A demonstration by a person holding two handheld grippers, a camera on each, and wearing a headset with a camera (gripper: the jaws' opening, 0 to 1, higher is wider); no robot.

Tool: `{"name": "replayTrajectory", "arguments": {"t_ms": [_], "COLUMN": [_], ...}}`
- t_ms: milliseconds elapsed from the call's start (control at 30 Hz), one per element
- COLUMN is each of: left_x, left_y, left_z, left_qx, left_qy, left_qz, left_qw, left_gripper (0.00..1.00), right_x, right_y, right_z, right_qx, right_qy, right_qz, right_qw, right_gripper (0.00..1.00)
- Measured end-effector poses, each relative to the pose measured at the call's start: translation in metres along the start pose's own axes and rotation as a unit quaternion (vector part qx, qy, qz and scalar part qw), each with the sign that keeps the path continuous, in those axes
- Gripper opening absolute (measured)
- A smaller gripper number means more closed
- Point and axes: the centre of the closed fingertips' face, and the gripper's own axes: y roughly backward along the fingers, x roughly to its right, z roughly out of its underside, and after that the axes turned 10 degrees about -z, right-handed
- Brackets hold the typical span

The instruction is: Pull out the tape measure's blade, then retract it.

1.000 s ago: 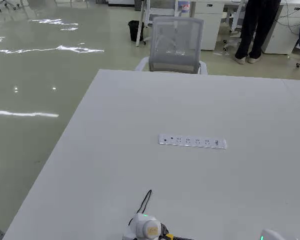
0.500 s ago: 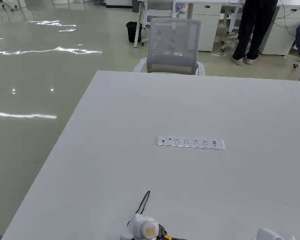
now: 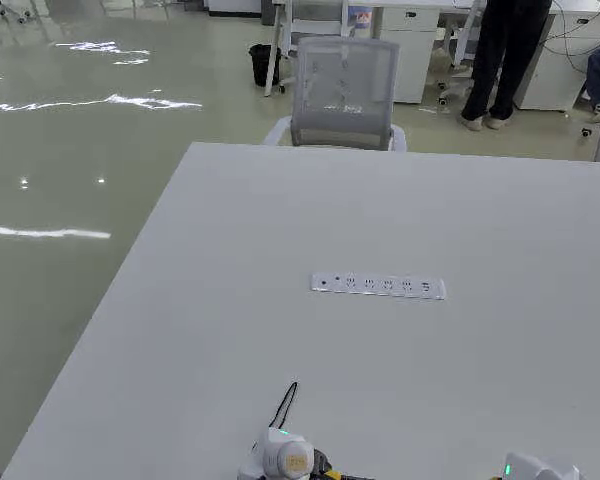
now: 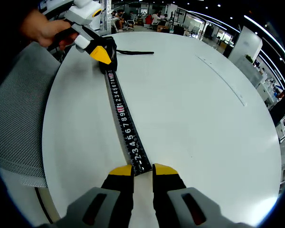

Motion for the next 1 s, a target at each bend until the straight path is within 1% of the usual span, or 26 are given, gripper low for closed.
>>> {"name": "replayTrajectory", "arguments": {"t_ms": [333,900,1000], "left_x": [0.0,0.0,0.0], "left_y": [-0.001,0.001,0.001], "left_z": [0.001,0.0,0.0], "left_qx": [0.0,-0.001,-0.002], "left_qy": [-0.001,-0.003,-0.003], "left_qz": [0.0,0.002,0.002], "left_qw": [1.0,1.0,1.0], "left_gripper": [0.61,0.62,0.62], "right_x": [-0.001,-0.001,-0.003], "right_y": [-0.002,-0.008,-0.008], "right_z": [-0.006,-0.01,-0.014], "right_qx": [0.001,0.0,0.0], "right_qy": [0.001,0.004,0.005], "right_qz": [-0.001,-0.004,-0.005], "right_qw": [1.0,1.0,1.0], "right_gripper": [0.14,0.14,0.14]}}
